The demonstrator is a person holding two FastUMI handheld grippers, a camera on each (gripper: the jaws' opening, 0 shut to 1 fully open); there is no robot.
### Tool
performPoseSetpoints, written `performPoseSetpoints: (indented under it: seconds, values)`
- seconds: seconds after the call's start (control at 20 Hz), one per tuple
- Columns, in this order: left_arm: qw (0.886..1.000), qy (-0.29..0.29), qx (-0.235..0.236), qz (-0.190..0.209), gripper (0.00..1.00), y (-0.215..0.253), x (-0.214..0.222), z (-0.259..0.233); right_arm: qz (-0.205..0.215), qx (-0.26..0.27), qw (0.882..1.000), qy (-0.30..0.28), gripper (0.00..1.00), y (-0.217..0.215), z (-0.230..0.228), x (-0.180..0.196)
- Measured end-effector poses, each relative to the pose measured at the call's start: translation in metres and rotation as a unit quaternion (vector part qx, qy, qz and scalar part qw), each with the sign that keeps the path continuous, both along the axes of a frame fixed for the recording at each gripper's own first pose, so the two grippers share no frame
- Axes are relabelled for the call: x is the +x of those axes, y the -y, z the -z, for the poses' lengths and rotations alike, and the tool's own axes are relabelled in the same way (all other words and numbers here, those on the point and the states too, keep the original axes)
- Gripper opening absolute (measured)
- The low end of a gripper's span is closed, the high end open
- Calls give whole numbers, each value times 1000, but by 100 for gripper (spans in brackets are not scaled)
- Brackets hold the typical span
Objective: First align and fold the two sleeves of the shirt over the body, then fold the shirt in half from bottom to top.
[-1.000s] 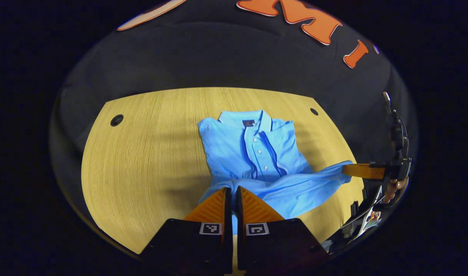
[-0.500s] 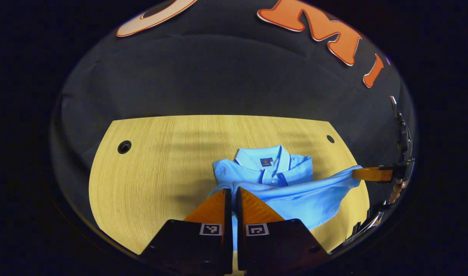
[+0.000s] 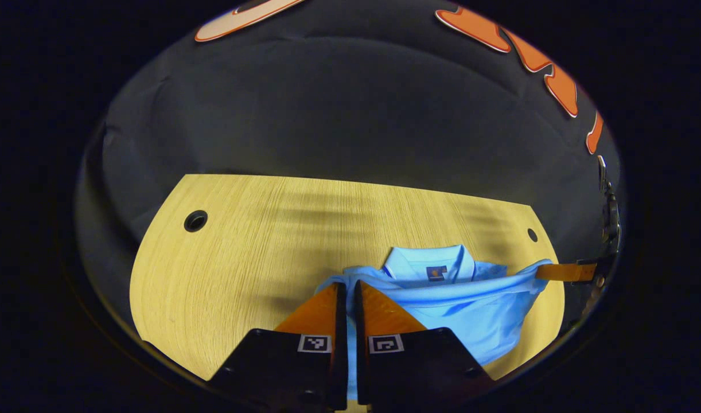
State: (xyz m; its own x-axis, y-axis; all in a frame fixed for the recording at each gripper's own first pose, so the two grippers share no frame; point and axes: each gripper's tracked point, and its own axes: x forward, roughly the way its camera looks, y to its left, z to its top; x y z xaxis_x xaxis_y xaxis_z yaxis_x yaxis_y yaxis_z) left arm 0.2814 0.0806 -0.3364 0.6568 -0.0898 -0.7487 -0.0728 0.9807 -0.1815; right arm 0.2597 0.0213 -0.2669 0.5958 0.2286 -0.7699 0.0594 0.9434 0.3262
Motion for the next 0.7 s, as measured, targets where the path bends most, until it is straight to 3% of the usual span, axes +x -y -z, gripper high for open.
performPoseSetpoints:
  seconds: [0.15,0.35,0.4,0.6,0.7]
  values:
    - [1000,2,-9,0,23,8,0,-7,8,9,1000,7,10,1,-1,5]
    - [1000,13,-21,7,81,15,-11,-24,4,-23,998,55,37,7,-24,3]
    - [1000,11,-19,7,96,16,-14,-29,9,-21,998,56,49,7,-30,-1]
    - [999,31,-1,20,99,14,-31,-50,10,-28,997,70,87,3,-45,-22]
    - [998,48,9,30,99,13,-42,-65,14,-54,995,88,93,5,-58,-36]
